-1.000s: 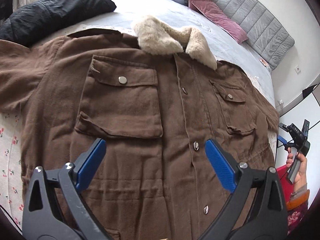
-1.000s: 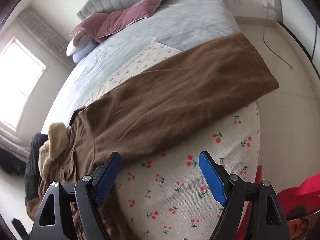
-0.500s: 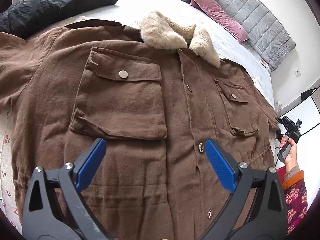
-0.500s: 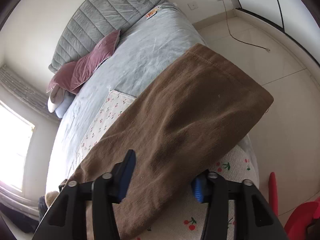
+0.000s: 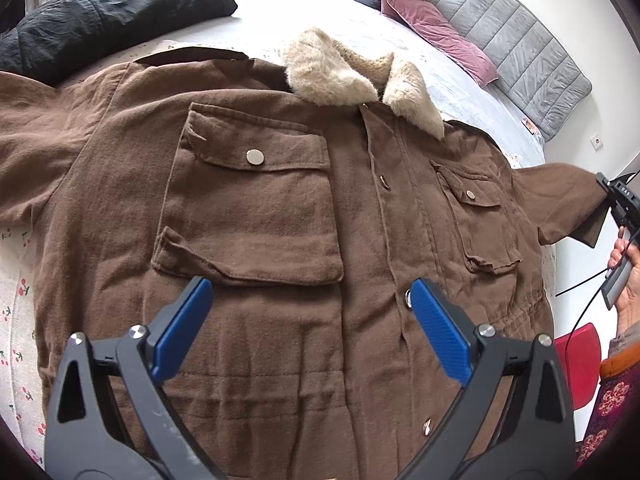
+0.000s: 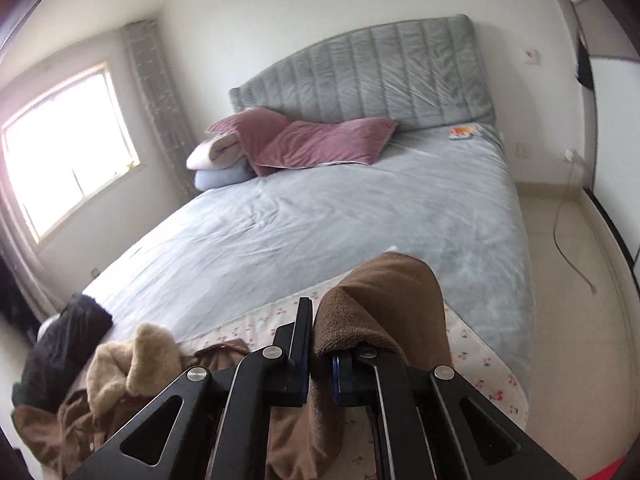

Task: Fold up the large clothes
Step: 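Grasp the jacket sleeve cuff with the right gripper and lift it, then fold the held sleeve across the jacket front with the right gripper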

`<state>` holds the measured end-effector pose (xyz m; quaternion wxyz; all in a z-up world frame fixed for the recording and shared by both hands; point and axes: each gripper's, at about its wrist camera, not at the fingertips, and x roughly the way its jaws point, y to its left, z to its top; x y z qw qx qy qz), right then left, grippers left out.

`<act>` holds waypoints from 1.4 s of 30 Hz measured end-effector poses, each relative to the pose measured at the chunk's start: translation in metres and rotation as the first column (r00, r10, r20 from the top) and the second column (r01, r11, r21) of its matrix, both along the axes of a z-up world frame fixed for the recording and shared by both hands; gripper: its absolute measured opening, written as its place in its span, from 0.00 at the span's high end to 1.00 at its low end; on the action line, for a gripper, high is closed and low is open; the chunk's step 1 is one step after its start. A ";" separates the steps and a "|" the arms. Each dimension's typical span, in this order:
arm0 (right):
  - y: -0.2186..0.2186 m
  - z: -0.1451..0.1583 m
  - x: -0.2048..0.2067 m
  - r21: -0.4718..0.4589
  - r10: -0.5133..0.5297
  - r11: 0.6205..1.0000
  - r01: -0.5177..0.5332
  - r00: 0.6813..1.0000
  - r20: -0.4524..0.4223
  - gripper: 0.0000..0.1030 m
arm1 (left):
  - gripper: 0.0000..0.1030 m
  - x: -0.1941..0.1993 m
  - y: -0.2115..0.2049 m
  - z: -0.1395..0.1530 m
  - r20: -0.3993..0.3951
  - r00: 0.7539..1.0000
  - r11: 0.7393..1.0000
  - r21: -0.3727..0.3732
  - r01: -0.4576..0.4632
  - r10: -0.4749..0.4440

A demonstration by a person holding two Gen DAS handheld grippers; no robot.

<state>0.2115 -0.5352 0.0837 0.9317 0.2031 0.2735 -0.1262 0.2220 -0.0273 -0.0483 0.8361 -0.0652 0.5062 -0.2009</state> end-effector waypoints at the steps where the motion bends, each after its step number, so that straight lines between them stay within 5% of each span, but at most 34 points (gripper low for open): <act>1: 0.020 0.009 0.006 -0.034 0.053 0.998 -0.053 0.999 -0.002 0.93 | 0.04 0.000 0.000 0.000 -0.001 1.000 1.000 -0.001 -0.001 0.001; 5: 0.105 0.023 0.031 -0.159 0.273 0.946 -0.282 0.959 -0.077 0.93 | 0.04 0.000 0.003 0.000 -0.003 1.000 1.000 -0.006 -0.004 0.004; 9: 0.200 -0.009 0.046 -0.245 0.453 0.828 -0.505 0.859 -0.239 0.92 | 0.04 0.002 0.005 0.000 -0.006 1.000 1.000 -0.009 -0.010 0.010; 11: 0.234 -0.044 0.047 -0.177 0.519 0.793 -0.583 0.798 -0.305 0.91 | 0.04 0.003 0.007 0.000 -0.008 1.000 1.000 -0.009 -0.011 0.011; 16: 0.272 -0.148 0.055 0.098 0.548 0.810 -0.578 0.687 -0.477 0.71 | 0.04 0.002 0.008 0.004 0.003 1.000 1.000 -0.003 -0.011 0.011; 20: 0.265 -0.154 0.039 0.162 0.559 0.823 -0.545 0.723 -0.406 0.56 | 0.04 0.000 0.005 0.009 0.024 1.000 1.000 0.014 -0.010 0.009; 25: 0.233 -0.125 0.003 0.288 0.553 0.830 -0.478 0.773 -0.311 0.48 | 0.04 -0.012 -0.007 0.023 0.041 0.999 0.997 0.075 0.020 -0.023; 30: 0.179 -0.101 -0.048 0.316 0.426 0.882 -0.351 0.879 -0.213 0.45 | 0.04 -0.032 -0.053 0.046 0.075 0.981 0.958 0.240 0.154 -0.176; 32: 0.156 -0.099 -0.056 0.344 0.341 0.902 -0.262 0.920 -0.195 0.45 | 0.04 -0.035 -0.083 0.054 0.073 0.966 0.927 0.306 0.215 -0.248; 36: 0.118 -0.100 -0.067 0.406 0.221 0.906 -0.118 0.951 -0.217 0.45 | 0.04 -0.037 -0.148 0.057 0.116 0.918 0.875 0.367 0.315 -0.378; 42: 0.104 -0.112 -0.070 0.433 0.228 0.896 -0.104 0.943 -0.244 0.45 | 0.14 -0.032 -0.235 0.031 0.150 0.832 0.814 0.360 0.457 -0.534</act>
